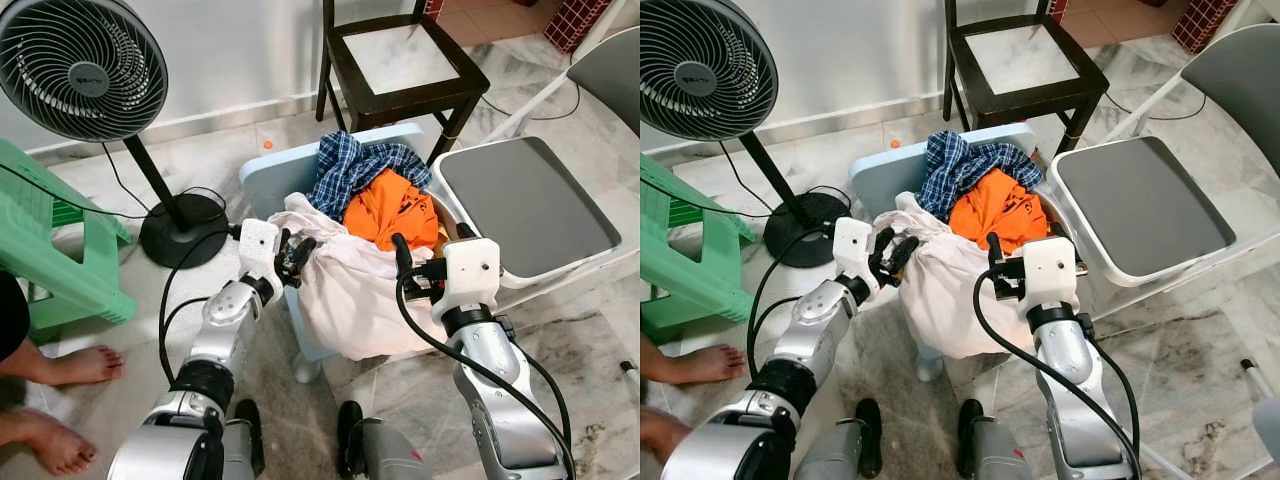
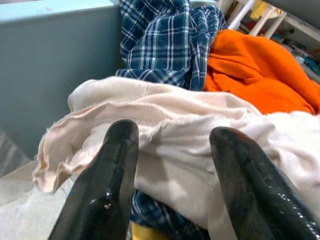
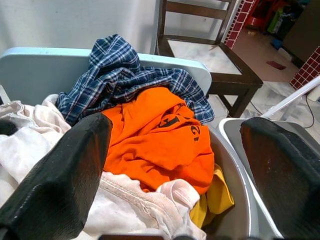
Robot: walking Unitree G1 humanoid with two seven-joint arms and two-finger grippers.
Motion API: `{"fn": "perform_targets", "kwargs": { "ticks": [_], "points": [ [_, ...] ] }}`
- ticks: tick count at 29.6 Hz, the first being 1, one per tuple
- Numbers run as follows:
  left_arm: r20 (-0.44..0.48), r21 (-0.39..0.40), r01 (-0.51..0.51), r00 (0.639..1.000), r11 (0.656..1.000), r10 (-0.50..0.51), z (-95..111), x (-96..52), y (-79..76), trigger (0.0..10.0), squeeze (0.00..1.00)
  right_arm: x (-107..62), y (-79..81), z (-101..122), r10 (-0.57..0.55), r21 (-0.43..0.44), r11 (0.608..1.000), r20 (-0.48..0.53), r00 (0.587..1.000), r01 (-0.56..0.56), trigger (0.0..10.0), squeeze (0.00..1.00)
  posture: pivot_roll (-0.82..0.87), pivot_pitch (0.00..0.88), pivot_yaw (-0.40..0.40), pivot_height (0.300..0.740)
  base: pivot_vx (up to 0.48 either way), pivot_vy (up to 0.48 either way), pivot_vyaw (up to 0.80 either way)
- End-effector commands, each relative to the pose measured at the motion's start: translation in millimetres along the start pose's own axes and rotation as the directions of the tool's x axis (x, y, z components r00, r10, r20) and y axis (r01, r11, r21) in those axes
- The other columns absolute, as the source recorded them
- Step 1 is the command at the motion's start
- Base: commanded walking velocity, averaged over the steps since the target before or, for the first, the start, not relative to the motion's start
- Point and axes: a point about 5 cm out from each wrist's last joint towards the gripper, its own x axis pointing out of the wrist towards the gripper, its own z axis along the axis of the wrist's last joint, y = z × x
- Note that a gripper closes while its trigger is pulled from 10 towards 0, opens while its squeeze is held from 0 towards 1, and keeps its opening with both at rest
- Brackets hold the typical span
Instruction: Hang hanger
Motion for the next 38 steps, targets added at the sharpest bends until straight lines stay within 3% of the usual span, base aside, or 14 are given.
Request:
{"fn": "perform_targets", "kwargs": {
  "ticks": [1,3,4,7,8,10,11,12,13,28,35,38],
  "points": [
    [-0.058,0.011,0.009,0.998,1.0,-0.009,-9.1,-1.3,-0.5,10.0,0.34,-4.3,-1.3,-3.9,0.0,-0.004,1.0,-0.018,1.0,0.0,10.0,0.0,-0.01,0.35,-0.073,0.74,0.0,0.0,0.0],
    [-0.071,0.03,-0.003,0.997,1.0,0.005,-7.7,-0.1,2.0,10.0,0.34,-4.1,-1.3,-4.0,-0.001,-0.004,1.0,-0.019,1.0,0.001,10.0,0.0,-0.01,0.352,-0.071,0.74,0.0,0.0,0.0],
    [-0.079,0.038,-0.004,0.997,0.999,0.007,-6.7,0.9,3.4,10.0,0.44,-4.5,-1.4,-4.1,-0.002,-0.004,1.0,-0.02,1.0,0.002,10.0,0.0,-0.01,0.354,-0.07,0.74,0.0,0.0,0.0],
    [-0.114,0.049,0.009,0.993,0.999,-0.004,-9.8,0.8,4.2,10.0,0.42,-5.7,-1.2,-4.5,-0.007,-0.004,1.0,-0.023,1.0,0.007,10.0,0.0,-0.02,0.356,-0.068,0.74,0.0,0.0,0.0],
    [-0.123,0.048,0.017,0.992,0.999,-0.011,-11.0,0.6,3.8,6.8,0.4,-6.1,-1.1,-4.6,-0.008,-0.004,1.0,-0.024,1.0,0.008,10.0,0.0,-0.02,0.357,-0.067,0.74,0.0,0.0,0.0],
    [-0.125,0.047,0.023,0.992,0.999,-0.017,-11.4,0.6,3.4,6.8,0.4,-6.3,-1.0,-4.6,-0.009,-0.003,1.0,-0.024,1.0,0.009,10.0,0.0,-0.02,0.357,-0.067,0.74,0.0,0.0,0.0],
    [-0.14,0.047,0.042,0.99,0.998,-0.035,-14.0,0.1,1.8,0.0,0.16,-6.8,-0.7,-4.6,-0.01,-0.003,1.0,-0.025,1.0,0.01,10.0,0.0,-0.02,0.359,-0.065,0.74,0.0,0.0,0.0],
    [-0.14,0.047,0.042,0.99,0.998,-0.035,-14.0,0.1,1.8,0.0,0.16,-6.8,-0.7,-4.6,-0.01,-0.003,1.0,-0.025,1.0,0.01,10.0,0.0,-0.02,0.359,-0.065,0.74,0.0,0.0,0.0],
    [-0.147,0.047,0.05,0.988,0.998,-0.043,-15.3,-0.1,1.0,0.0,0.0,-7.1,-0.5,-4.6,-0.01,-0.003,1.0,-0.026,1.0,0.01,10.0,0.0,-0.02,0.358,-0.063,0.74,0.0,0.0,0.0],
    [-0.172,0.085,0.063,0.984,0.994,-0.047,-17.6,-1.5,3.3,0.0,0.0,-14.0,0.6,-11.7,0.026,0.01,1.0,-0.061,0.998,-0.026,10.0,0.0,-0.03,0.351,-0.056,0.74,0.0,0.0,0.0],
    [-0.121,0.07,0.038,0.992,0.997,-0.029,-7.9,3.0,3.6,0.0,0.0,-12.8,0.8,-11.5,0.029,0.008,1.0,-0.059,0.998,-0.029,10.0,0.0,-0.02,0.346,-0.062,0.74,0.0,0.0,0.0],
    [-0.096,0.062,0.064,0.994,0.996,-0.058,-2.3,8.9,-5.0,0.0,0.0,-11.8,0.9,-11.3,0.028,0.006,1.0,-0.057,0.998,-0.027,10.0,0.0,-0.01,0.344,-0.061,0.74,0.0,0.0,0.0]
  ]
}}
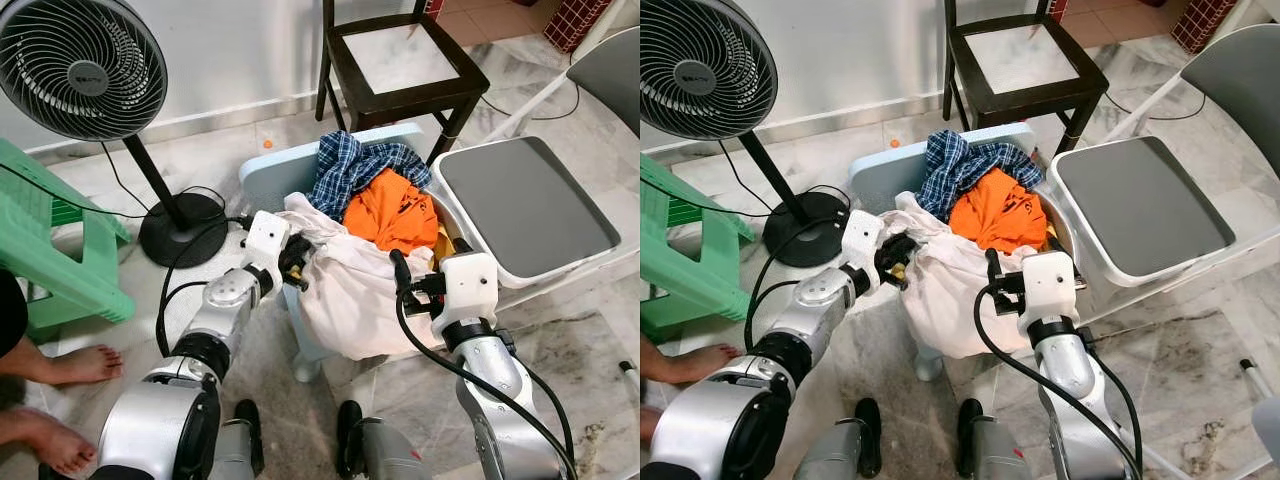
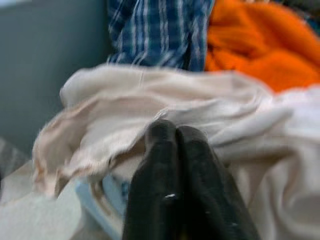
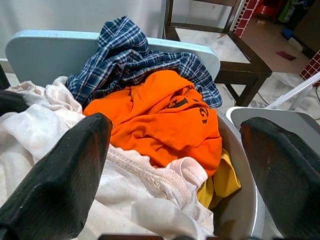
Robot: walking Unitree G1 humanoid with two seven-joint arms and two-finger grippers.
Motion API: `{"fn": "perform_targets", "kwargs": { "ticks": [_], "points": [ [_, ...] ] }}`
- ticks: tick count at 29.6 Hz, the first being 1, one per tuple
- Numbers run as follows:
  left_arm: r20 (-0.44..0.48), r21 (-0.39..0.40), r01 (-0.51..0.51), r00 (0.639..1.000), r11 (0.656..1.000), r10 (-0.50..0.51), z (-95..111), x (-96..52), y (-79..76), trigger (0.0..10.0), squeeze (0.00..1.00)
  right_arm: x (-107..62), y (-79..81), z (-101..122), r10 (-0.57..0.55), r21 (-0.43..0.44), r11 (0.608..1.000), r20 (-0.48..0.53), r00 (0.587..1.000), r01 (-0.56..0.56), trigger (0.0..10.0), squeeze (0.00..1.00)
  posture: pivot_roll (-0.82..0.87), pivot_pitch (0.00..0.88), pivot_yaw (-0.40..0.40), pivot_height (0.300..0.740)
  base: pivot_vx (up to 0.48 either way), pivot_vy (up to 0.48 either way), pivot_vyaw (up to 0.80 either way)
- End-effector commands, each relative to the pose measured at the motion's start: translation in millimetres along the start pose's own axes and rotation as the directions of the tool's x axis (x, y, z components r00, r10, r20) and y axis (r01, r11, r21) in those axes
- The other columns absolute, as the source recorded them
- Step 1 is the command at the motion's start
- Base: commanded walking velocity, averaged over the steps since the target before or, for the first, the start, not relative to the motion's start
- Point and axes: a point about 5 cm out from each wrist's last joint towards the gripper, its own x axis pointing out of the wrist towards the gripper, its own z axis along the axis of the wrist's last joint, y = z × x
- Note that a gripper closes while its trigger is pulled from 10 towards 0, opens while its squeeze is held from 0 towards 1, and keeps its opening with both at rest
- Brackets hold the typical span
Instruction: Hang hanger
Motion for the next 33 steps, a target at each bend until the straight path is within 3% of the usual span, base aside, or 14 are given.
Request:
{"fn": "perform_targets", "kwargs": {
  "ticks": [1,9,15,22,23,28,31,33],
  "points": [
    [0.001,-0.009,0.046,0.999,0.999,-0.046,-1.4,4.7,-13.3,0.0,0.0,-1.7,-0.4,-3.6,0.001,-0.002,1.0,-0.019,1.0,-0.001,10.0,0.0,-0.01,0.344,-0.061,0.74,0.0,0.0,0.0],
    [0.017,0.016,0.224,0.974,0.974,-0.224,-4.1,12.5,-52.9,0.0,0.0,-1.4,0.9,-2.6,0.013,0.003,1.0,-0.016,1.0,-0.013,10.0,0.0,-0.02,0.342,-0.061,0.74,0.0,0.0,0.0],
    [0.084,-0.001,0.269,0.96,0.963,-0.268,-7.9,6.0,-59.0,0.0,0.0,-2.4,-4.0,-5.6,0.025,0.003,1.0,-0.032,0.999,-0.025,10.0,0.0,0.0,0.345,-0.071,0.74,0.0,0.0,0.0],
    [0.149,0.047,0.269,0.951,0.962,-0.273,-12.0,-8.9,-58.8,0.0,0.0,4.2,-2.1,-9.4,0.094,0.001,0.996,-0.06,0.994,-0.094,10.0,0.0,0.04,0.35,-0.092,0.74,0.0,0.0,0.0],
    [0.172,0.075,0.223,0.957,0.972,-0.233,-11.1,-14.6,-53.6,9.7,0.0,5.9,1.2,-11.6,0.134,0.003,0.991,-0.077,0.988,-0.134,10.0,0.0,0.05,0.353,-0.096,0.74,0.0,0.0,0.0],
    [0.279,0.095,0.079,0.955,0.992,-0.103,-4.4,-41.5,-37.8,10.0,0.0,8.2,9.1,-23.6,0.23,-0.039,0.97,-0.155,0.961,-0.239,10.0,0.0,0.07,0.356,-0.1,0.74,0.0,0.0,0.0],
    [0.334,0.075,-0.014,0.942,0.997,-0.012,-1.2,-65.2,-31.4,10.0,0.0,12.0,10.5,-29.3,0.213,-0.084,0.969,-0.19,0.958,-0.232,10.0,0.0,0.08,0.358,-0.103,0.74,0.0,0.0,0.0],
    [0.343,0.075,-0.041,0.939,0.996,0.013,-1.0,-72.5,-31.2,10.0,0.0,12.8,10.7,-31.9,0.205,-0.102,0.968,-0.204,0.957,-0.229,10.0,0.0,0.08,0.358,-0.102,0.74,0.0,0.0,0.0]
  ]
}}
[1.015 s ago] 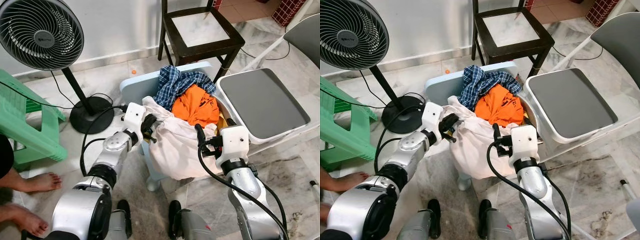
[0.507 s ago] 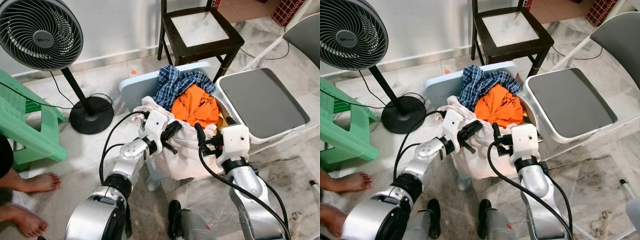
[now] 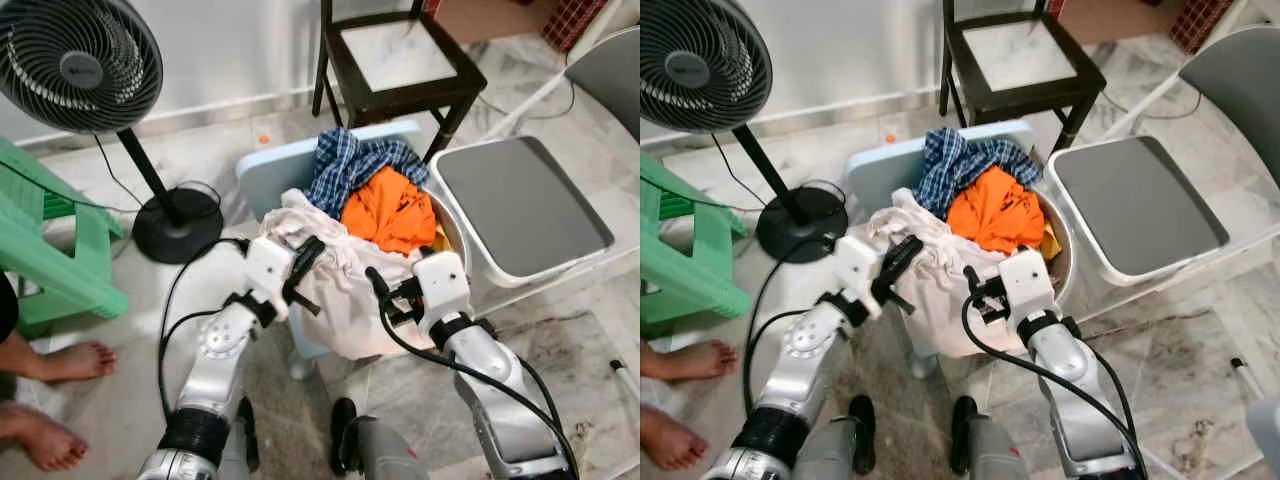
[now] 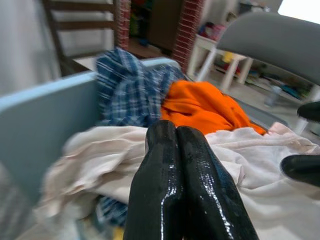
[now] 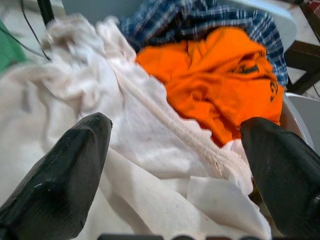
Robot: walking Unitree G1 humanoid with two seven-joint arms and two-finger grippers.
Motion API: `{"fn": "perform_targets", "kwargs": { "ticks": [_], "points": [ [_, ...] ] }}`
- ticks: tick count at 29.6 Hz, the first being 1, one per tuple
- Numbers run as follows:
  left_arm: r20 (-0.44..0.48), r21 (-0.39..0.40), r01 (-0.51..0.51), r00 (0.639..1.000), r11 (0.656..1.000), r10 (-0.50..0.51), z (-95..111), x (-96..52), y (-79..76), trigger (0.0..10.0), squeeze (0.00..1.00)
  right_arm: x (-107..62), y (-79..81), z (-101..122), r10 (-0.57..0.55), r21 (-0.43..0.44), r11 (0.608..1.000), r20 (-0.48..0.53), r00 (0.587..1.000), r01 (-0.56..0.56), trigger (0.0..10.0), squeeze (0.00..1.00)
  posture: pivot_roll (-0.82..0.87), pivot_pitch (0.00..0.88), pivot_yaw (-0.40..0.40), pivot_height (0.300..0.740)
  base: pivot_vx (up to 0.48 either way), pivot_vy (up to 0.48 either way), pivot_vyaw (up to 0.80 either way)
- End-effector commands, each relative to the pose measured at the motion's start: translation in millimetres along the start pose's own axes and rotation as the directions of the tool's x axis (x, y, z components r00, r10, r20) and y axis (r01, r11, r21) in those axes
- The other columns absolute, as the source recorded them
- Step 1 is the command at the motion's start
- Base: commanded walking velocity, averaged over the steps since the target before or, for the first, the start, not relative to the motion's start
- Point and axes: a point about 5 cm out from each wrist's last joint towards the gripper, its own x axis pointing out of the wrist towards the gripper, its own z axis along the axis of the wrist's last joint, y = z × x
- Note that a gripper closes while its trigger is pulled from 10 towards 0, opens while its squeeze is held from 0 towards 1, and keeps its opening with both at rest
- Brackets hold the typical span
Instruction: Hang hanger
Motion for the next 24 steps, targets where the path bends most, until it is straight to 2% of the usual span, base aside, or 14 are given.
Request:
{"fn": "perform_targets", "kwargs": {
  "ticks": [1,3,4,6,10,15,16,17,18,19,20,24],
  "points": [
    [-0.004,-0.002,-0.036,0.999,0.999,0.036,2.4,-9.3,-0.7,10.0,0.0,-1.7,1.6,-12.1,-0.005,-0.03,1.0,-0.06,0.998,0.003,10.0,0.0,0.09,0.359,-0.101,0.74,0.0,0.0,0.0],
    [-0.025,-0.005,-0.083,0.996,0.997,0.082,3.5,-23.9,-0.3,10.0,0.0,0.5,5.4,-17.2,0.007,-0.051,0.999,-0.091,0.996,-0.011,9.6,0.0,0.1,0.361,-0.099,0.74,0.0,0.0,0.0],
    [-0.038,-0.005,-0.097,0.995,0.995,0.096,2.0,-28.9,0.3,10.0,1.0,1.3,7.0,-19.0,0.008,-0.07,0.997,-0.1,0.995,-0.015,5.2,0.0,0.11,0.363,-0.097,0.74,0.0,0.0,0.0],
    [-0.064,-0.004,-0.112,0.992,0.994,0.112,-1.8,-35.8,1.0,10.0,1.0,2.5,9.6,-21.3,0.009,-0.1,0.995,-0.108,0.994,-0.02,0.0,0.0,0.11,0.363,-0.097,0.74,0.0,0.0,0.0],
    [-0.098,0.017,-0.122,0.988,0.992,0.123,-5.4,-41.9,2.1,10.0,1.0,6.6,16.9,-23.7,0.022,-0.106,0.994,-0.124,0.992,-0.035,0.0,0.0,0.12,0.363,-0.097,0.74,0.0,0.0,0.0],
    [-0.092,0.027,-0.135,0.986,0.99,0.137,2.2,-34.9,6.2,10.0,1.0,13.1,22.1,-26.3,0.034,-0.145,0.988,-0.148,0.988,-0.056,0.0,0.0,0.13,0.355,-0.097,0.74,0.0,0.0,0.0],
    [-0.096,0.028,-0.138,0.986,0.99,0.14,3.7,-34.4,6.3,10.0,0.96,13.9,22.4,-26.7,0.033,-0.148,0.987,-0.149,0.988,-0.055,0.0,0.0,0.13,0.355,-0.097,0.74,0.0,0.0,0.0],
    [-0.097,0.029,-0.14,0.985,0.99,0.142,4.9,-33.6,6.4,10.0,0.84,14.4,22.4,-27.1,0.032,-0.148,0.987,-0.149,0.988,-0.054,0.0,0.0,0.13,0.353,-0.095,0.74,0.0,0.0,0.0],
    [-0.096,0.03,-0.141,0.985,0.99,0.144,5.9,-32.9,6.4,10.0,0.56,14.7,21.6,-27.5,0.026,-0.149,0.988,-0.149,0.988,-0.048,0.0,0.0,0.13,0.352,-0.095,0.74,0.0,0.0,0.0],
    [-0.096,0.03,-0.142,0.985,0.989,0.144,6.4,-32.5,6.2,10.0,0.17,14.7,20.6,-27.9,0.019,-0.15,0.988,-0.149,0.989,-0.042,0.0,0.0,0.13,0.352,-0.095,0.74,0.0,0.0,0.0],
    [-0.095,0.031,-0.141,0.985,0.99,0.143,6.5,-32.5,5.7,10.0,0.0,14.7,19.8,-28.6,0.013,-0.15,0.988,-0.149,0.989,-0.036,0.0,0.0,0.13,0.351,-0.095,0.74,0.0,0.0,0.0],
    [-0.1,0.032,-0.135,0.985,0.99,0.137,6.4,-33.9,2.9,10.0,0.0,14.6,16.4,-29.2,-0.023,-0.146,0.989,-0.138,0.99,0.002,0.0,0.0,0.13,0.351,-0.094,0.74,0.0,0.0,0.0]
  ]
}}
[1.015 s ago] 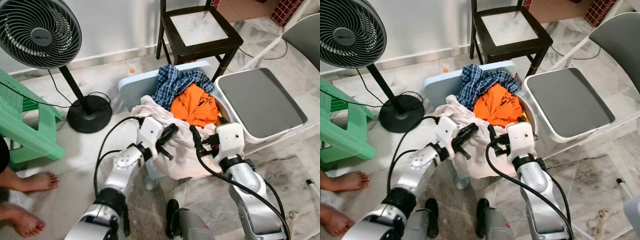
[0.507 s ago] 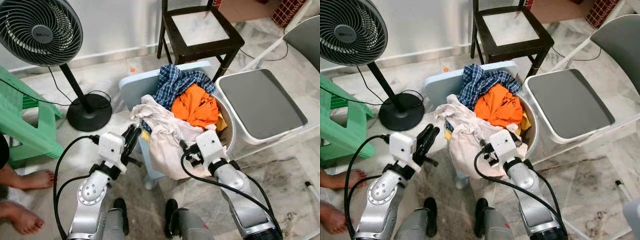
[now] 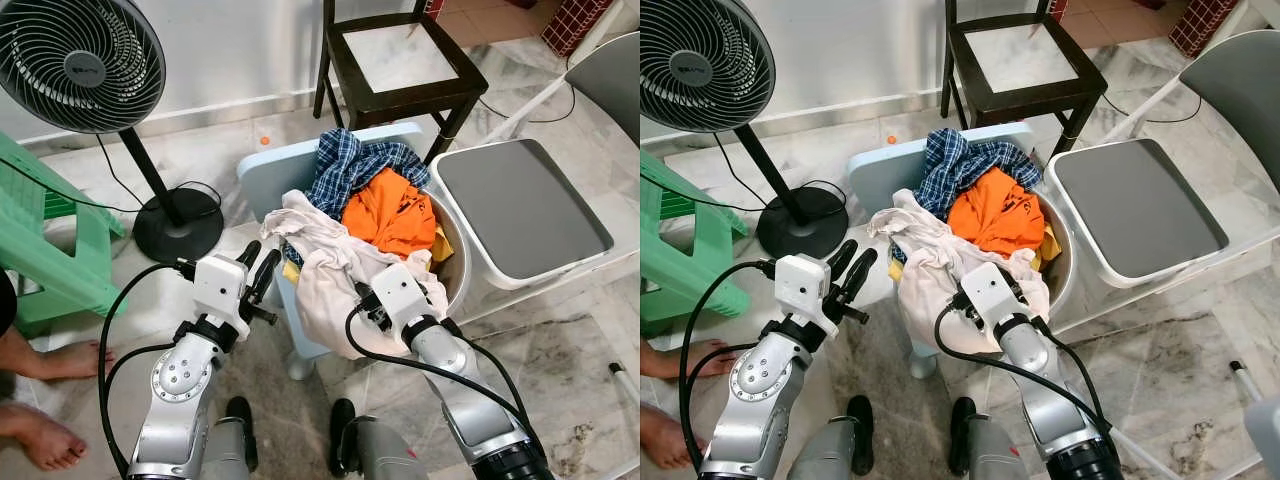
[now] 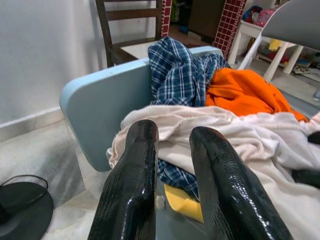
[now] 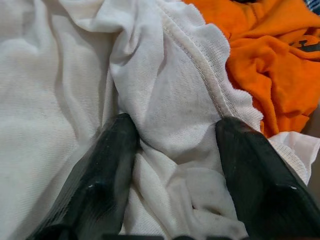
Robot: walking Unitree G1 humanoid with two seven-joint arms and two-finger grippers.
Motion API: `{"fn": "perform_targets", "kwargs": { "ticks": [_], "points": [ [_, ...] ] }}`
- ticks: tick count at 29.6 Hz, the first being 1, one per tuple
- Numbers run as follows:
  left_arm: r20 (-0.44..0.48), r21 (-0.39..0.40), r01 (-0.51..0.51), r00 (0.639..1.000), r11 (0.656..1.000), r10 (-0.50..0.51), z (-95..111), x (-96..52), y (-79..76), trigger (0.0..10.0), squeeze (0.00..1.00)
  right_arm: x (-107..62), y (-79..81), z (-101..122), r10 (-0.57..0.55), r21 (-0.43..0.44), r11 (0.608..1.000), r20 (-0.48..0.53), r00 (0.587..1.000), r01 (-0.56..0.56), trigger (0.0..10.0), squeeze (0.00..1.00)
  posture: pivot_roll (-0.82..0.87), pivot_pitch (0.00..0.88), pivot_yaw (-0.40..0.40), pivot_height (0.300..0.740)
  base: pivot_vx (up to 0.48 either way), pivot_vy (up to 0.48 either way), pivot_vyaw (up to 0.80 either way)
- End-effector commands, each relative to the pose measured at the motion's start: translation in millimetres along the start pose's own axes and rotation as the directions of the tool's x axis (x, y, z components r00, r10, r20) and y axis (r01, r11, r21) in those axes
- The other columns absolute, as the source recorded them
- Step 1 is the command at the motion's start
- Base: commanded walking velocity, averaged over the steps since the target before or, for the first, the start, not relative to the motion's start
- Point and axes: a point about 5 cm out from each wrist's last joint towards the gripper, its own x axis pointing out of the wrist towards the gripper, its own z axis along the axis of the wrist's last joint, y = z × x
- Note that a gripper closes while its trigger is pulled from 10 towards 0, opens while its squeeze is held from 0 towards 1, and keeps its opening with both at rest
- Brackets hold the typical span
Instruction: Hang hanger
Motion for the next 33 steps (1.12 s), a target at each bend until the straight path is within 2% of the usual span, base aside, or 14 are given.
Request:
{"fn": "perform_targets", "kwargs": {
  "ticks": [1,9,24,26,29,33],
  "points": [
    [-0.024,0.0,0.003,1.0,1.0,-0.003,-3.2,-4.9,-3.8,10.0,0.0,-2.8,-3.2,-10.5,-0.04,0.018,0.999,-0.033,0.999,0.04,0.0,0.0,0.13,0.35,-0.093,0.74,0.0,0.0,0.0],
    [-0.033,0.001,-0.001,0.999,1.0,0.001,-2.4,-2.8,-2.4,10.0,0.0,1.8,-21.3,-6.0,-0.162,0.075,0.984,-0.012,0.987,0.162,0.0,0.0,0.13,0.343,-0.093,0.74,0.0,0.0,0.0],
    [-0.029,-0.005,-0.005,1.0,1.0,0.005,-1.2,0.1,-2.2,10.0,0.0,2.3,-21.5,-7.3,-0.167,0.108,0.98,-0.005,0.986,0.166,0.0,0.0,0.13,0.336,-0.095,0.74,0.0,0.0,0.0],
    [-0.026,-0.014,-0.001,1.0,1.0,0.001,-0.7,0.0,-2.4,10.0,0.0,1.9,-25.1,-5.3,-0.191,0.138,0.972,0.006,0.981,0.189,0.0,0.0,0.13,0.336,-0.095,0.74,0.0,0.0,0.0],
    [-0.024,-0.022,0.01,1.0,1.0,-0.01,-0.8,-1.8,-4.4,10.0,0.0,0.5,-40.2,3.6,-0.273,0.194,0.947,0.054,0.961,0.258,0.0,0.0,0.13,0.338,-0.094,0.74,0.0,0.0,0.0],
    [-0.028,-0.022,0.011,1.0,1.0,-0.012,-1.9,-3.0,-5.1,10.0,0.0,0.1,-55.6,8.9,-0.342,0.202,0.925,0.072,0.937,0.322,0.0,0.0,0.13,0.34,-0.093,0.74,0.0,0.0,0.0]
  ]
}}
